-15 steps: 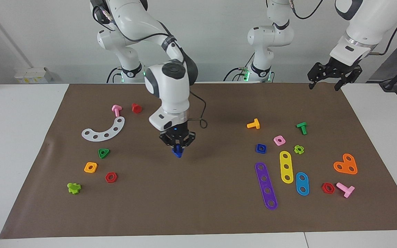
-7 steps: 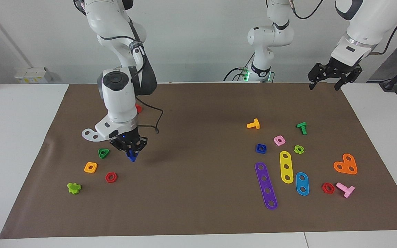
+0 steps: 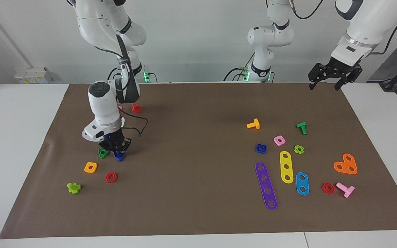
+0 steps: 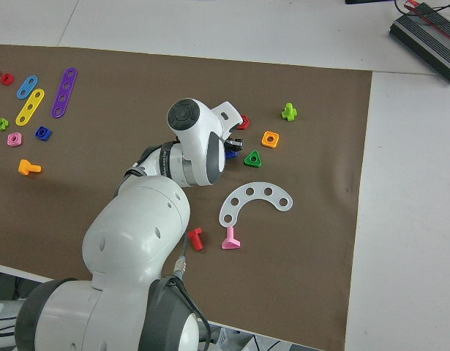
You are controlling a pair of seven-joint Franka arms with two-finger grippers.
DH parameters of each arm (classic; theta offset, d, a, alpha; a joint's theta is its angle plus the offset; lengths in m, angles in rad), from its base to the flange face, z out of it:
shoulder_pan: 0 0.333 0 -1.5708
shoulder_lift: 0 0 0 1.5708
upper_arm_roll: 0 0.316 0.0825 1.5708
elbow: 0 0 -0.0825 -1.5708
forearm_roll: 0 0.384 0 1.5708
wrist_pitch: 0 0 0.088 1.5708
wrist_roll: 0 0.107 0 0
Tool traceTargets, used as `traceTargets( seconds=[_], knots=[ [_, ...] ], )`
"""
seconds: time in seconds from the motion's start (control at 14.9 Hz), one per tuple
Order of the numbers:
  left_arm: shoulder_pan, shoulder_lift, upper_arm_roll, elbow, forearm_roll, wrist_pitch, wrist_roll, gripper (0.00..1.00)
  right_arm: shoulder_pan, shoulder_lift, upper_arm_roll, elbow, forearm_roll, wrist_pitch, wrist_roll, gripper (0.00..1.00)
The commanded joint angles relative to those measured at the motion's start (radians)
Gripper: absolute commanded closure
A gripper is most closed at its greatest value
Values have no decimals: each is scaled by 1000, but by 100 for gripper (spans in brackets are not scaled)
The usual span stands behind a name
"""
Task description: Unscrew and place screws in storage area
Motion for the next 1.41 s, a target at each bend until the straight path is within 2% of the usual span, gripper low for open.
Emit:
traceTargets(
  seconds=[0.0, 0.2, 0.47, 0.6, 0.74, 0.87, 1.07, 1.21, 1.34],
  knots=[
    [1, -20, 0, -17, -5, 0, -13, 0, -14, -34, 17, -33, 16, 9, -14, 1],
    [1, -20, 2, -17, -5, 0, -13, 0, 0, -46, 17, 28, 19, -57, 5, 0],
    [3, -20, 2, -17, -5, -1, -13, 0, 6, -48, 17, 336, 19, -451, 42, 0],
    [10, -20, 2, -17, -5, 0, -13, 0, -1, -83, 15, 435, 24, -593, 40, 0],
    [14, -20, 2, -17, -7, -1, -13, 0, -12, -150, 11, 470, 48, -722, 40, 0],
    [12, -20, 2, -17, -5, -1, -13, 0, -32, -219, -11, 491, 161, -847, 40, 0],
    [14, -20, 2, -17, -5, -1, -13, 0, -52, -284, -40, 530, 191, -983, 28, 0],
    [14, -20, 2, -17, -7, -1, -13, 0, -50, -290, -59, 549, 186, -1042, 25, 0],
    [14, -20, 2, -17, -5, 0, -13, 0, -47, -298, -57, 537, 186, -1033, 25, 0]
  ],
)
